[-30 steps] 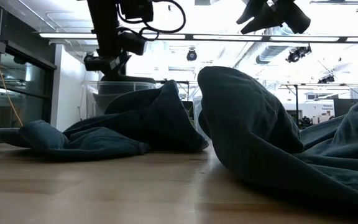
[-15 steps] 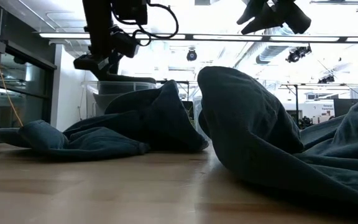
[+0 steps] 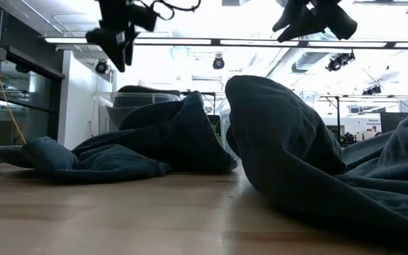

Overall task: Pick & Place hat
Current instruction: Put the gray cap into the left transparent bin, then put the bottom blue cap into the right transparent bin

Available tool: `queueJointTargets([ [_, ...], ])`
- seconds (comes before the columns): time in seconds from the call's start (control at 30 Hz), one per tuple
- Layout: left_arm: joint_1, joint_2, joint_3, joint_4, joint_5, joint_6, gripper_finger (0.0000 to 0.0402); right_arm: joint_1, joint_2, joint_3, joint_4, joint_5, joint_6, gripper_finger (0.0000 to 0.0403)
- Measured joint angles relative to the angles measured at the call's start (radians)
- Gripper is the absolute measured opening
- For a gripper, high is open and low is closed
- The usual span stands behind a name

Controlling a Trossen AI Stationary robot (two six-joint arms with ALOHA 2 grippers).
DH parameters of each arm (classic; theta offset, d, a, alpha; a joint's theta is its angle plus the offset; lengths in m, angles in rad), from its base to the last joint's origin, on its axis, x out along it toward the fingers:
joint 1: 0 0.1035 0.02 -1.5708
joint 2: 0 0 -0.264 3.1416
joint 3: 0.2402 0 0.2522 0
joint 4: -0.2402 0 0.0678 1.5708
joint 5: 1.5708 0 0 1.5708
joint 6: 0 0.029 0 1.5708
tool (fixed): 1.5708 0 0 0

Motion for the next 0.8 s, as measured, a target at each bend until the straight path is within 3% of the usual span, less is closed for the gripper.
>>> queueJointTargets([
  [0.3, -0.102, 0.0, 0.075, -0.158, 0.049, -0.182, 0.02, 0.001, 0.0, 0.0, -0.013, -0.007, 0.046, 0.0165],
  [0.8, -0.303, 0.014, 0.074, -0.159, 0.209, -0.566, 0.02, 0.06, 0.0, 0.0, -0.104, -0.271, 0.213, 0.0165],
])
